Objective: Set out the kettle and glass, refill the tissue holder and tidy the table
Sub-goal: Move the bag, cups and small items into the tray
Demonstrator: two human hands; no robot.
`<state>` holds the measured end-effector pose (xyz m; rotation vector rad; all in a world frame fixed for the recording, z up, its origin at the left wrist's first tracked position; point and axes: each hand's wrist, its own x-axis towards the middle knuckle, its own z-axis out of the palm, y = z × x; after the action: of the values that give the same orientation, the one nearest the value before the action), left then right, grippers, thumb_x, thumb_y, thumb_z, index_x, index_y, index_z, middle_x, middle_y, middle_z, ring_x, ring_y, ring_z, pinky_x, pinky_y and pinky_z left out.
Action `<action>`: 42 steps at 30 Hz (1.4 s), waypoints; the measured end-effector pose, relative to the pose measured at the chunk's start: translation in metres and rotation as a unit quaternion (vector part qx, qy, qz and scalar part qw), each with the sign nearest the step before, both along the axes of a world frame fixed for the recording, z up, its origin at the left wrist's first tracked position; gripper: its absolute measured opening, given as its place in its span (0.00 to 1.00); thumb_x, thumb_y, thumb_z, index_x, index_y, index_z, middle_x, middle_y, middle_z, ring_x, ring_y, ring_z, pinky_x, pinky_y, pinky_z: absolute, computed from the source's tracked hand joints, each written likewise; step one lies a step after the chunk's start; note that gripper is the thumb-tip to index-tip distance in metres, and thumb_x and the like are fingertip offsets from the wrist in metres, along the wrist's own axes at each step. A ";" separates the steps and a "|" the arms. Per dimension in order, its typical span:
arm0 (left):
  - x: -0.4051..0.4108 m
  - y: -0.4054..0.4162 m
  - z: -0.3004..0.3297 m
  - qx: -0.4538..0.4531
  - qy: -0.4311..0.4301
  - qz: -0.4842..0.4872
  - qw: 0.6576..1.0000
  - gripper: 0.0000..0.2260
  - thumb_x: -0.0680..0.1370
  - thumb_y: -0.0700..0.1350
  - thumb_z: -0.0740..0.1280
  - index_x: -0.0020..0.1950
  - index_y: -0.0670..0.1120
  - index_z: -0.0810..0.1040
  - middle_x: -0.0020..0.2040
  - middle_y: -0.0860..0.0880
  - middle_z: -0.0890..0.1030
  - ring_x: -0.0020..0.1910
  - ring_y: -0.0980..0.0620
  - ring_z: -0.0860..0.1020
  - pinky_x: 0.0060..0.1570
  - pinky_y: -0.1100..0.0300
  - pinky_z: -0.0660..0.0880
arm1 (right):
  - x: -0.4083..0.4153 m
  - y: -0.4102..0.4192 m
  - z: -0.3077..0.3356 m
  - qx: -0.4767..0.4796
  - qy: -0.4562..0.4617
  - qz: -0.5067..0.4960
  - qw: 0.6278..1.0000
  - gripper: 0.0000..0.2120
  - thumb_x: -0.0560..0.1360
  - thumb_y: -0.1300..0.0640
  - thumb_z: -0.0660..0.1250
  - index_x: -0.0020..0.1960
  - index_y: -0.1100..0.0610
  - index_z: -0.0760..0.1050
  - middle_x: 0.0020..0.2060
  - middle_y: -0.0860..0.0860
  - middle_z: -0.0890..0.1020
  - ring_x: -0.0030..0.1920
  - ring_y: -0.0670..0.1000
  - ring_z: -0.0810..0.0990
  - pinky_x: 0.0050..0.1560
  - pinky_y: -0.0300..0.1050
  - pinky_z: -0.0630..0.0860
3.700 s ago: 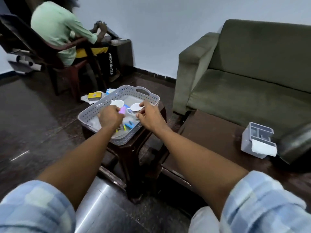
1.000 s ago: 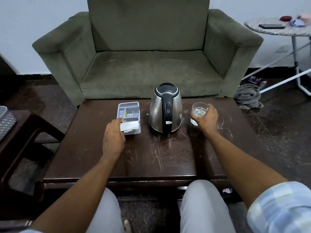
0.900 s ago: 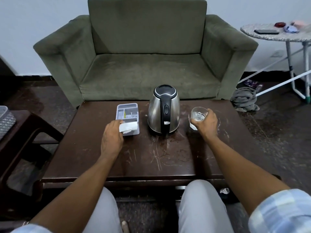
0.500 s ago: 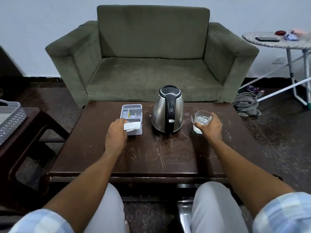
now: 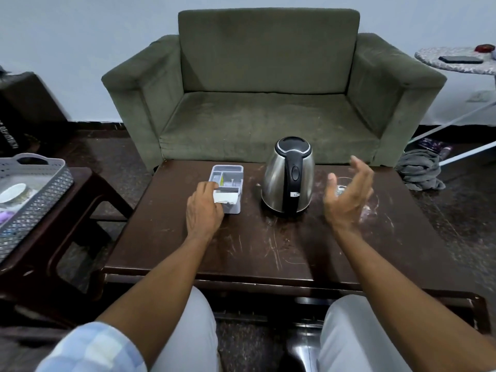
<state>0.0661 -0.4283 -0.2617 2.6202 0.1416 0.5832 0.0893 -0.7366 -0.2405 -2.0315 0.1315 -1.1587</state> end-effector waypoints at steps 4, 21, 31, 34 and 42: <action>0.001 0.000 -0.001 -0.025 -0.021 -0.001 0.999 0.11 0.77 0.35 0.65 0.58 0.44 0.81 0.55 0.44 0.82 0.53 0.39 0.80 0.54 0.46 0.74 | -0.003 0.067 0.034 -0.133 -0.065 0.234 0.961 0.15 0.75 0.66 0.67 0.61 0.60 0.77 0.55 0.53 0.80 0.54 0.54 0.79 0.58 0.53 0.76; -0.018 0.003 0.009 -0.094 -0.025 -0.024 0.995 0.27 0.73 0.34 0.66 0.73 0.44 0.71 0.71 0.46 0.77 0.62 0.38 0.79 0.63 0.45 0.75 | -0.034 0.096 0.036 0.123 0.052 0.013 0.991 0.20 0.76 0.45 0.73 0.61 0.54 0.71 0.53 0.49 0.74 0.54 0.51 0.76 0.57 0.46 0.76; -0.018 -0.009 0.004 -0.074 0.024 -0.022 0.997 0.28 0.75 0.34 0.66 0.75 0.45 0.69 0.75 0.48 0.72 0.59 0.38 0.79 0.60 0.44 0.77 | -0.035 0.083 0.035 0.090 0.289 0.086 0.949 0.19 0.76 0.38 0.70 0.53 0.54 0.78 0.41 0.57 0.84 0.49 0.63 0.82 0.51 0.57 0.79; -0.017 -0.008 0.005 -0.055 0.036 -0.030 0.997 0.28 0.75 0.34 0.67 0.75 0.45 0.69 0.75 0.47 0.72 0.60 0.37 0.79 0.60 0.43 0.78 | -0.036 0.083 0.038 0.095 0.295 0.082 0.947 0.20 0.76 0.37 0.70 0.54 0.54 0.79 0.43 0.57 0.85 0.50 0.63 0.82 0.52 0.56 0.79; -0.015 -0.006 0.001 -0.026 0.037 -0.053 0.998 0.28 0.72 0.32 0.68 0.72 0.44 0.70 0.72 0.45 0.74 0.59 0.36 0.80 0.57 0.42 0.79 | -0.039 0.080 0.044 0.085 0.316 0.086 0.941 0.23 0.77 0.37 0.69 0.59 0.56 0.79 0.48 0.59 0.85 0.53 0.63 0.82 0.53 0.55 0.80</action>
<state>0.0508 -0.4344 -0.2610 2.5811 0.0399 0.4400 0.0501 -0.6563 -0.1966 -2.1379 0.3493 -0.3417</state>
